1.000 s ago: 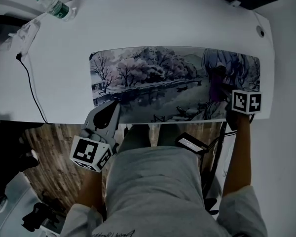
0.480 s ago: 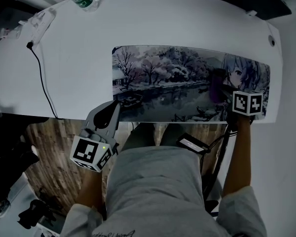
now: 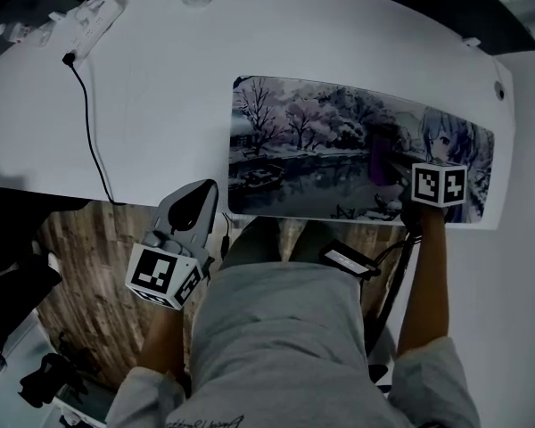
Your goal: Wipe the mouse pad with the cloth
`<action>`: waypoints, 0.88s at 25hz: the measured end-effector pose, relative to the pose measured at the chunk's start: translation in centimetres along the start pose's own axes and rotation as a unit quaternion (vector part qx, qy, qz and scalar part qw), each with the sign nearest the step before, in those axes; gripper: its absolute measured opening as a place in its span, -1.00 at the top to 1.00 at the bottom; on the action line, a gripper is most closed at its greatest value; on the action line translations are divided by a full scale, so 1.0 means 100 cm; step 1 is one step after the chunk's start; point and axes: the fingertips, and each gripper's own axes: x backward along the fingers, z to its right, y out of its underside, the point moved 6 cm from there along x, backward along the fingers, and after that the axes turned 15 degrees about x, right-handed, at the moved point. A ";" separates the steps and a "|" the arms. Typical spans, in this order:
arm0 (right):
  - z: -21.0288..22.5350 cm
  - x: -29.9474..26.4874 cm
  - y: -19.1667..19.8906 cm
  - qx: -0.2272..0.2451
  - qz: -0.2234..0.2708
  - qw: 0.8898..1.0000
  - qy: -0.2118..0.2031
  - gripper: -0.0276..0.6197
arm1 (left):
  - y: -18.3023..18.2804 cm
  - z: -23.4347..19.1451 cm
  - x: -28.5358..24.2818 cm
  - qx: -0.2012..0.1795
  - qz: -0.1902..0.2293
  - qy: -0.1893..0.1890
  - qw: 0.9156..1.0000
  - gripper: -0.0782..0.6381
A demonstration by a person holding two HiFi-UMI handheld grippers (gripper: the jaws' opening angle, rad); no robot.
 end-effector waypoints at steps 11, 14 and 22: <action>-0.076 -0.045 -0.042 0.053 -0.008 0.997 -0.054 0.70 | 0.002 -0.031 0.029 0.017 0.021 -0.015 1.000 0.73; -0.096 -0.058 -0.052 0.067 -0.012 0.995 -0.072 0.70 | 0.003 -0.042 0.040 0.024 0.031 -0.026 0.999 0.73; -0.155 -0.092 -0.081 0.118 -0.027 0.985 -0.125 0.70 | 0.008 -0.069 0.067 0.043 0.048 -0.057 0.996 0.73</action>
